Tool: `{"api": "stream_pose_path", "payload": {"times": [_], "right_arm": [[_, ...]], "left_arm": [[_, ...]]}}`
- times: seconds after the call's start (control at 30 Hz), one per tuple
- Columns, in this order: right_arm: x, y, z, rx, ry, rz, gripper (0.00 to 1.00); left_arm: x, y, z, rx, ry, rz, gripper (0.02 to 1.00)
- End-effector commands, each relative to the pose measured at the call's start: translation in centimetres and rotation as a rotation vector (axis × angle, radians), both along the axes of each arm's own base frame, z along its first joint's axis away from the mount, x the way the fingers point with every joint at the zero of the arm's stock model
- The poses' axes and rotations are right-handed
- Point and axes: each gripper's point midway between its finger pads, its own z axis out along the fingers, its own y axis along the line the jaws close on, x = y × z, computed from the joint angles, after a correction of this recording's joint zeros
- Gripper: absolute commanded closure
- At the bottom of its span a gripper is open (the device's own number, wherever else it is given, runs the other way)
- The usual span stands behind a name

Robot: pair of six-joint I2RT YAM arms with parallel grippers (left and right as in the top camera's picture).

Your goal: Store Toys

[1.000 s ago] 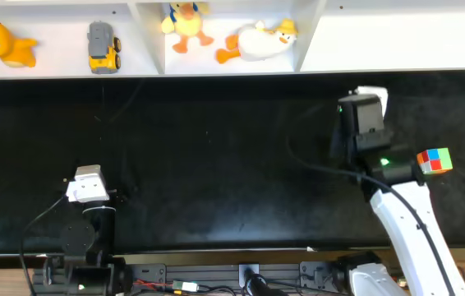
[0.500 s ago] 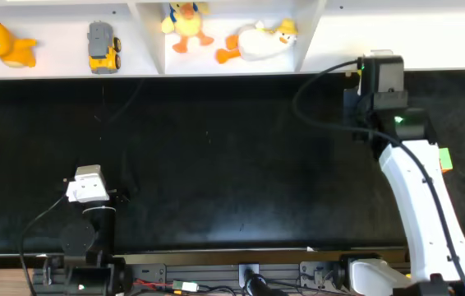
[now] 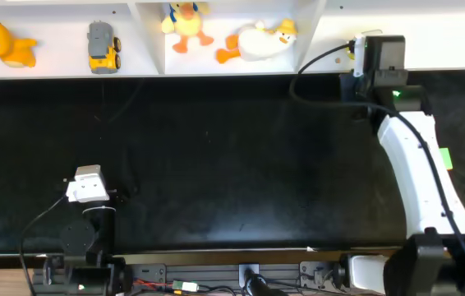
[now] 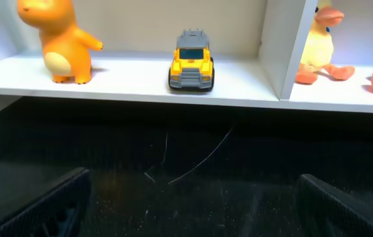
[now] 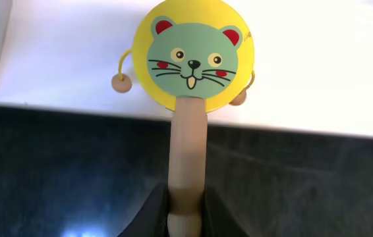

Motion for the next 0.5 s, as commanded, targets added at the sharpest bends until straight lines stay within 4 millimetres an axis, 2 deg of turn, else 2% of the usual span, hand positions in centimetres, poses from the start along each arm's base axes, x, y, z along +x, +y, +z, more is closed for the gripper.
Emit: {"api": "stream_pose_path", "payload": {"times": [0.03, 0.27, 0.5], "right_arm": [[1.9, 0.5, 1.4, 0.020, -0.057, 0.030, 0.862], [3.0, 0.8, 0.9, 0.034, -0.075, 0.042, 0.860], [5.3, 1.8, 1.0, 0.106, -0.147, 0.062, 0.864]], "left_arm": [[-0.1, 0.1, 0.2, 0.023, -0.007, 0.007, 0.020], [-0.1, 0.1, 0.2, 0.023, -0.007, 0.007, 0.020], [-0.1, 0.1, 0.2, 0.023, -0.007, 0.007, 0.020]]}}
